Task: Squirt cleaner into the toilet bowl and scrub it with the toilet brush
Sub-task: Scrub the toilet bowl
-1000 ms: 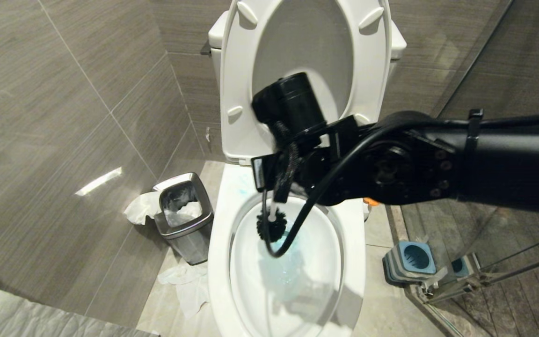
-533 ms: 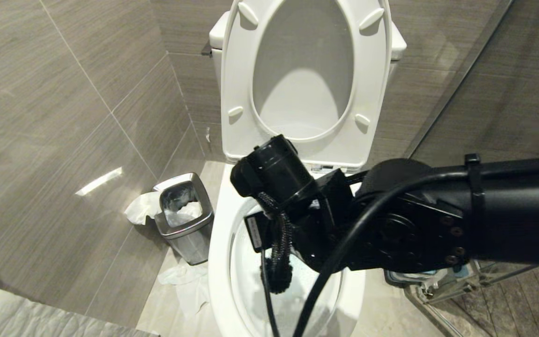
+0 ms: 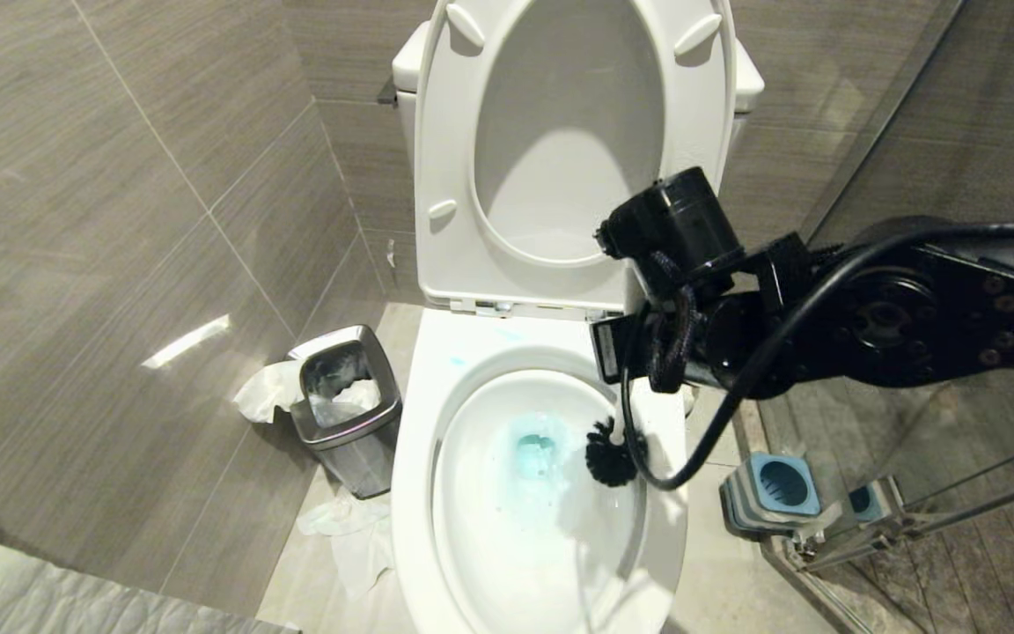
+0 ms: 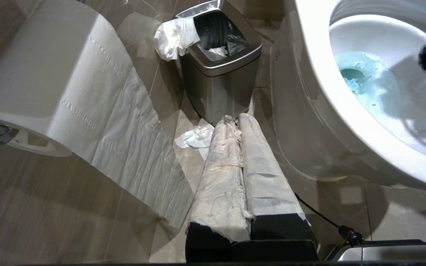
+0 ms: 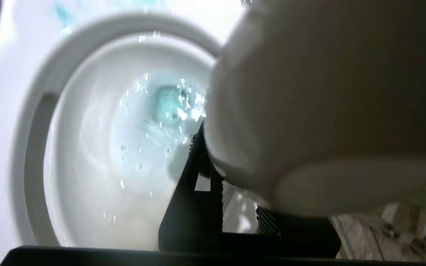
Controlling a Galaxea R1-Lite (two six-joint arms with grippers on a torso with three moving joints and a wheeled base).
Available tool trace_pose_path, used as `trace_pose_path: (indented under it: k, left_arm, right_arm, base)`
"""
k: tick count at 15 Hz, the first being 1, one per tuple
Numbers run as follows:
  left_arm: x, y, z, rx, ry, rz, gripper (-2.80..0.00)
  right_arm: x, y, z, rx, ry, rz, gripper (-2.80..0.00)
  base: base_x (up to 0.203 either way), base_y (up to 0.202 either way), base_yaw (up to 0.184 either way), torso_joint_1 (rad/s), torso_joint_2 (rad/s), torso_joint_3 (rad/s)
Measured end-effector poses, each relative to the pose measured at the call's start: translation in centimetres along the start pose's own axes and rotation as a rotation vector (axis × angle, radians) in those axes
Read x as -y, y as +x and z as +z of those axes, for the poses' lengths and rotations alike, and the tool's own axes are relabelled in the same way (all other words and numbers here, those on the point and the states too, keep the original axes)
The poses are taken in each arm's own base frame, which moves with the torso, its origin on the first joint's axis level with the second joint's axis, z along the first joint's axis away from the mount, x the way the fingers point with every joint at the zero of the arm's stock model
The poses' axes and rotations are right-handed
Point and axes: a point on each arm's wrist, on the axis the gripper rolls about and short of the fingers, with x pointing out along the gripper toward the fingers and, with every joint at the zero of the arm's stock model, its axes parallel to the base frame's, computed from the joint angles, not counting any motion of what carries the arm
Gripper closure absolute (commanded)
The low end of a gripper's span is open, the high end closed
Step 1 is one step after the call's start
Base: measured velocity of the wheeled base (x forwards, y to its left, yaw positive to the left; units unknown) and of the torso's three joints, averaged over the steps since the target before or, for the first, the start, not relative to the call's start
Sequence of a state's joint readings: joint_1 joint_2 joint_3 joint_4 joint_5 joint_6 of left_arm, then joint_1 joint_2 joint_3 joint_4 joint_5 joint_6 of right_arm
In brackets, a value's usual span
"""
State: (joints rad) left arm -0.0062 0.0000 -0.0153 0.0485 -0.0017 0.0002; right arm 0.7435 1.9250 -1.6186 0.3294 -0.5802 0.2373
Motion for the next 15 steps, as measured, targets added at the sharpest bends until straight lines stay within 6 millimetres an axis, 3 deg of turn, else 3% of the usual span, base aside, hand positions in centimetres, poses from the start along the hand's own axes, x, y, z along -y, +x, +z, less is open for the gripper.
trace_pose_path:
  k: [2,4,7,9,12,15]
  left_arm:
    - [0.0,0.0,0.0,0.000,0.000,0.000,0.00]
    - [0.0,0.0,0.0,0.000,0.000,0.000,0.00]
    - [0.0,0.0,0.0,0.000,0.000,0.000,0.00]
    - [0.0,0.0,0.0,0.000,0.000,0.001,0.00]
    - [0.0,0.0,0.0,0.000,0.000,0.000,0.00]
    - [0.0,0.0,0.0,0.000,0.000,0.001,0.00]
  right_arm:
    - [-0.8,0.7,1.7,0.048,0.004,0.010,0.00]
    - [-3.1,1.3,2.7,0.090,-0.012,0.044,0.00]
    - [-8.3,0.3,1.1,0.088,-0.087,0.141,0.00]
    - [-10.0,-0.3,-1.0,0.049,-0.139,0.168,0.00]
    - [-9.9,-1.4,-2.5,0.010,-0.136,0.177,0.00]
    - [-7.6,-1.4,-3.6,-0.041,-0.129,0.132,0.00]
  base:
    - [0.000,0.000,0.000,0.000,0.00,0.000]
    - [0.000,0.000,0.000,0.000,0.00,0.000]
    - [0.000,0.000,0.000,0.000,0.00,0.000]
    - [0.000,0.000,0.000,0.000,0.00,0.000]
    - [0.000,0.000,0.000,0.000,0.00,0.000]
    - [0.000,0.000,0.000,0.000,0.00,0.000]
